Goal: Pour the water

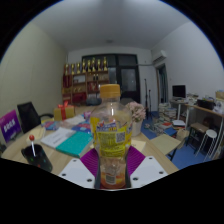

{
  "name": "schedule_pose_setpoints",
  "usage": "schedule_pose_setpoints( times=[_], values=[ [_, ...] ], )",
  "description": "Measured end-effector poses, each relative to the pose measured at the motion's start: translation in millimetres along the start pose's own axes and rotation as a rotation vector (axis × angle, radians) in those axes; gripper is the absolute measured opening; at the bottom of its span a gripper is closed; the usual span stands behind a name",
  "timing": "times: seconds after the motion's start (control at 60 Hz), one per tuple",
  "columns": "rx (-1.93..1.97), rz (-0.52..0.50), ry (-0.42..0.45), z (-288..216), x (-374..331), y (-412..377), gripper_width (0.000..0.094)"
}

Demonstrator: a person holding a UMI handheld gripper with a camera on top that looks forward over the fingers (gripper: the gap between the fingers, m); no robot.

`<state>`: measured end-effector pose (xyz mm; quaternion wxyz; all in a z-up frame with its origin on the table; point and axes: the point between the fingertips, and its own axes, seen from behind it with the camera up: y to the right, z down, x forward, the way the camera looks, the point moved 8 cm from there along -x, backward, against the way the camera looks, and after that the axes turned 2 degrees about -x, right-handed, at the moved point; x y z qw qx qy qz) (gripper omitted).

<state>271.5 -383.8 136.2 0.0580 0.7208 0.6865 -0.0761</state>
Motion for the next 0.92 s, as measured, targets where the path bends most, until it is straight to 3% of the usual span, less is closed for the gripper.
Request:
schedule_pose_setpoints(
  times=[0.1, 0.117, 0.167, 0.25, 0.333, 0.367, 0.55, 0.917],
  values=[
    [-0.004, -0.009, -0.006, -5.8, -47.5, 15.7, 0.0345],
    [-0.008, -0.001, -0.003, -5.6, -21.8, 9.1, 0.0358],
    [-0.017, 0.002, -0.023, -8.0, -46.1, 13.9, 0.0418],
    [0.001, 0.013, -0.116, -9.9, -61.0, 18.5, 0.0575],
    [0.039, 0.003, -0.197, -8.9, -103.7, 20.1, 0.0856],
    [0.054, 0.021, -0.206, -14.0, -96.7, 14.6, 0.0843],
    [0.058, 0.082, -0.259, -55.6, -216.0, 6.9, 0.0832],
    [0.036, 0.186, -0.281, -139.7, -440.4, -109.8, 0.0826]
  ],
)
